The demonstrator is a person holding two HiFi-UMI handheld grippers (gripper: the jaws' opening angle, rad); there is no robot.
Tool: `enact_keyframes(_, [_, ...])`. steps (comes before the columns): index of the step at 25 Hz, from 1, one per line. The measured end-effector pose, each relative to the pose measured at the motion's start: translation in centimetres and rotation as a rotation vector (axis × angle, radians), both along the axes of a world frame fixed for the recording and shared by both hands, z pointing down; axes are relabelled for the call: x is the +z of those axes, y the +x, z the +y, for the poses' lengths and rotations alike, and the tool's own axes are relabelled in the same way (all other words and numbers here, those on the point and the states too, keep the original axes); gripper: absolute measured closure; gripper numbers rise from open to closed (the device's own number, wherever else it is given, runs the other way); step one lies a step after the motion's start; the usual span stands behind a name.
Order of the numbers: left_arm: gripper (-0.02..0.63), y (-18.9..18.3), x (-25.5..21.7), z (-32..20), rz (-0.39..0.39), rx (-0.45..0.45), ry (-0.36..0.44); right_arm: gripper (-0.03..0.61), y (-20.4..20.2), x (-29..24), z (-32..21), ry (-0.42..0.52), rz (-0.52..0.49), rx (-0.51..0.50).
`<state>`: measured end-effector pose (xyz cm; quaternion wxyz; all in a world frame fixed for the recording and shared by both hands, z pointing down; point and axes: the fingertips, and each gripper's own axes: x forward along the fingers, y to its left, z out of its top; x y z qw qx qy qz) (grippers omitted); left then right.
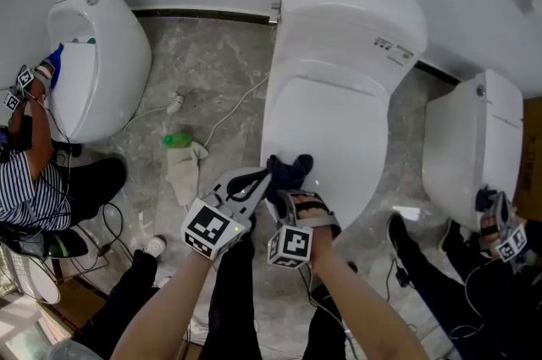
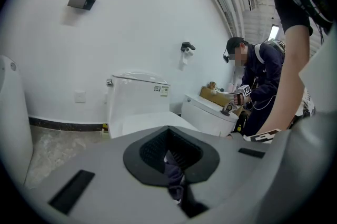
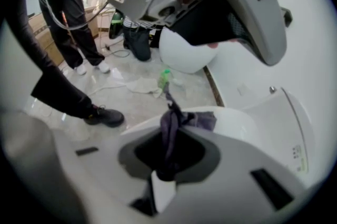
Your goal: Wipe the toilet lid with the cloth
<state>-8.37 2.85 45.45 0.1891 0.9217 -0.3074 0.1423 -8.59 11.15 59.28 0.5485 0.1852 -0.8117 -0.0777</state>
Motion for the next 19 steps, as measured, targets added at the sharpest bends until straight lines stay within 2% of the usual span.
enact_keyframes(11, [0.601, 0.4, 0.2, 0.6, 0.006, -0.001, -0.016, 0.517, 0.6, -2.4, 4.1, -0.049, -0.089, -0.002])
enact_keyframes(15, [0.601, 0.8, 0.2, 0.8, 0.004, 0.004, -0.019, 0.517, 1.6, -4.6, 2.3, -0.033, -0.158, 0.073])
enact_keyframes(19, [0.601, 1.4, 0.3, 1.3, 0.001, 0.008, -0.024, 0.517, 3.6, -8.2, -1.1, 0.011, -0.24, 0.197])
